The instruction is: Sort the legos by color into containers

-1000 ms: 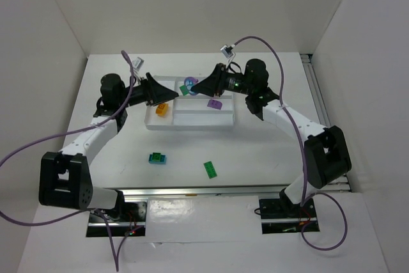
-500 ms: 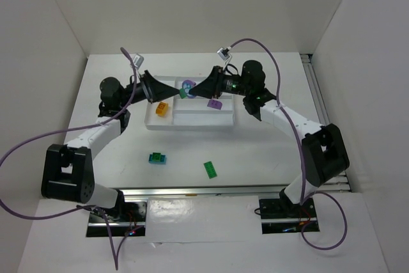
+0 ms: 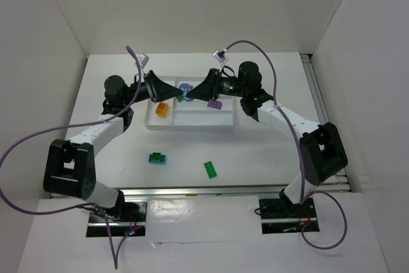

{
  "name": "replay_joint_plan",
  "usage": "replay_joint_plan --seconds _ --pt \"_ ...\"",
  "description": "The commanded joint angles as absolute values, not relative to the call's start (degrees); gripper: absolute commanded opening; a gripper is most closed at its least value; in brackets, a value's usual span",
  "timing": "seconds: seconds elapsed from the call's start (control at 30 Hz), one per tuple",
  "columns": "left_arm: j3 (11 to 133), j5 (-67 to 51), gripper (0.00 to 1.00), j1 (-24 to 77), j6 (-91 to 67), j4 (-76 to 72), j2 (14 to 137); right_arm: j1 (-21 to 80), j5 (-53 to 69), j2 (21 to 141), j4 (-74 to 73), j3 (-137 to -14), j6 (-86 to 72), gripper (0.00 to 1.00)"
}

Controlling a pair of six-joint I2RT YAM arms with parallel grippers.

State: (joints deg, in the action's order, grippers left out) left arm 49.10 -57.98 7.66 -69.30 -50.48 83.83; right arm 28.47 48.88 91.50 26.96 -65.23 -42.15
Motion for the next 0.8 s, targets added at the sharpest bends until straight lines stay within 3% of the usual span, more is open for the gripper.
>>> replay_joint_plan --seconds 0.0,0.27,0.3,0.33,0.37,0.57,0.67,0.7,0.77 --pt "50.63 -59.41 0.65 7.73 -68.73 -54.49 83.23 28.83 48.87 91.85 31.46 -67.50 -42.28 0.07" --pt "49.48 -59.94 0.63 7.73 -71.01 -58.44 82.18 28.83 48.87 92.37 32.52 -67.50 -43.94 0.07" --pt "49.48 -60.46 0.60 7.73 -71.02 -59.06 82.18 28.83 48.87 92.90 33.30 -67.50 -43.95 0.07" --pt "48.96 -60.47 0.48 7.73 -71.62 -60.89 82.18 28.83 48.87 92.90 33.31 -67.50 -44.55 0.07" --pt "48.96 -60.99 0.46 7.73 -71.63 -61.43 82.18 28.83 49.39 92.90 34.62 -67.50 -44.56 0.07" --pt "48.96 -61.52 0.46 7.73 -72.86 -62.58 82.71 28.30 50.62 94.04 38.76 -66.27 -48.60 0.07" --pt "48.96 -61.52 0.32 7.73 -72.33 -62.06 82.71 28.30 50.63 94.04 38.76 -66.27 -48.60 0.07" --pt "48.96 -61.52 0.37 7.73 -72.33 -62.05 82.71 28.30 50.63 94.04 38.76 -66.27 -48.60 0.07" --pt "49.48 -62.05 0.61 7.73 -71.81 -60.74 82.71 27.78 50.63 94.04 38.76 -65.74 -48.08 0.07"
